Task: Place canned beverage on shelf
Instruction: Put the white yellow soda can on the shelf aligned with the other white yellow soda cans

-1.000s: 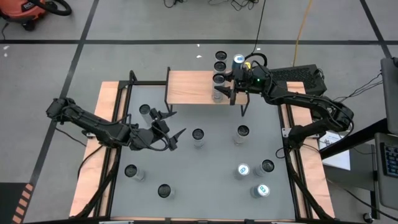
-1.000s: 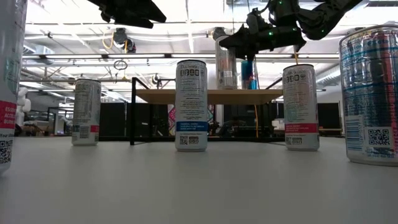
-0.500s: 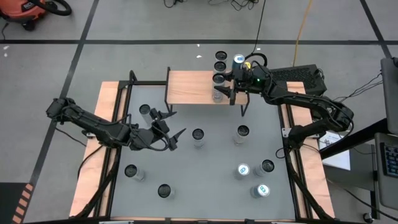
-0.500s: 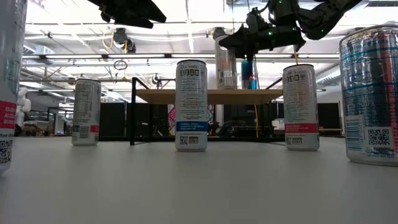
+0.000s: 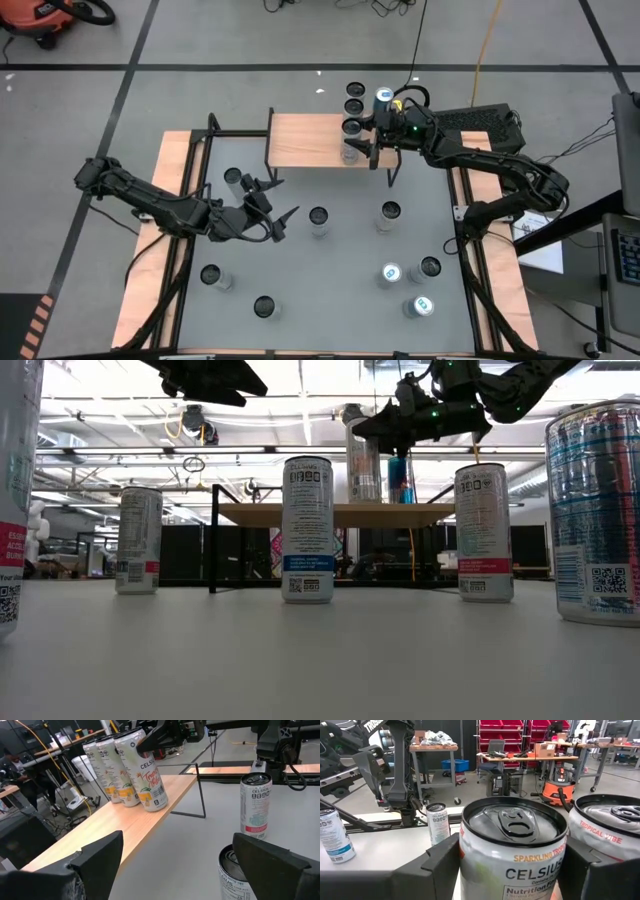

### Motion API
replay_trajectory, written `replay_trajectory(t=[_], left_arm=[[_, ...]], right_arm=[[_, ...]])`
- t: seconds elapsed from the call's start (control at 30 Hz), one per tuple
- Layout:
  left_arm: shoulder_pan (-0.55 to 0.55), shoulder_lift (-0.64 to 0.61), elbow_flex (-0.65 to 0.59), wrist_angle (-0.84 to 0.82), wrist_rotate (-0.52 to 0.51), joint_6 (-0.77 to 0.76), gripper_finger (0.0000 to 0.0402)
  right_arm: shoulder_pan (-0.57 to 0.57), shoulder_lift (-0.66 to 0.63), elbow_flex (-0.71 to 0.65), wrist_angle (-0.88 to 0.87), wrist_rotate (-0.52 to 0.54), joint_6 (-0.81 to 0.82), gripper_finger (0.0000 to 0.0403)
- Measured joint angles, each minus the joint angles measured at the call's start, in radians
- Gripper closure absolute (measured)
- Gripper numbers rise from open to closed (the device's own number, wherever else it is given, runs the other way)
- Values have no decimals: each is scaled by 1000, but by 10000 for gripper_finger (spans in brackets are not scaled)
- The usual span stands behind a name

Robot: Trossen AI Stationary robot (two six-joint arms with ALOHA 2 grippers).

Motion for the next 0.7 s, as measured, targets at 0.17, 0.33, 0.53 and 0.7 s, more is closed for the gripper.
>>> replay_trajectory(t=[0.17,0.33,0.53,0.7], left_arm=[[0,0,0,0,0,0,32],[0,0,0,0,0,0,32],[0,0,0,1,0,0,32],[0,0,0,2,0,0,32]], right_arm=[[0,-1,0,-6,2,-1,174],[-2,-1,1,-8,2,-1,174],[-2,-1,1,-10,2,-1,166],[-2,-1,1,-11,1,0,143]])
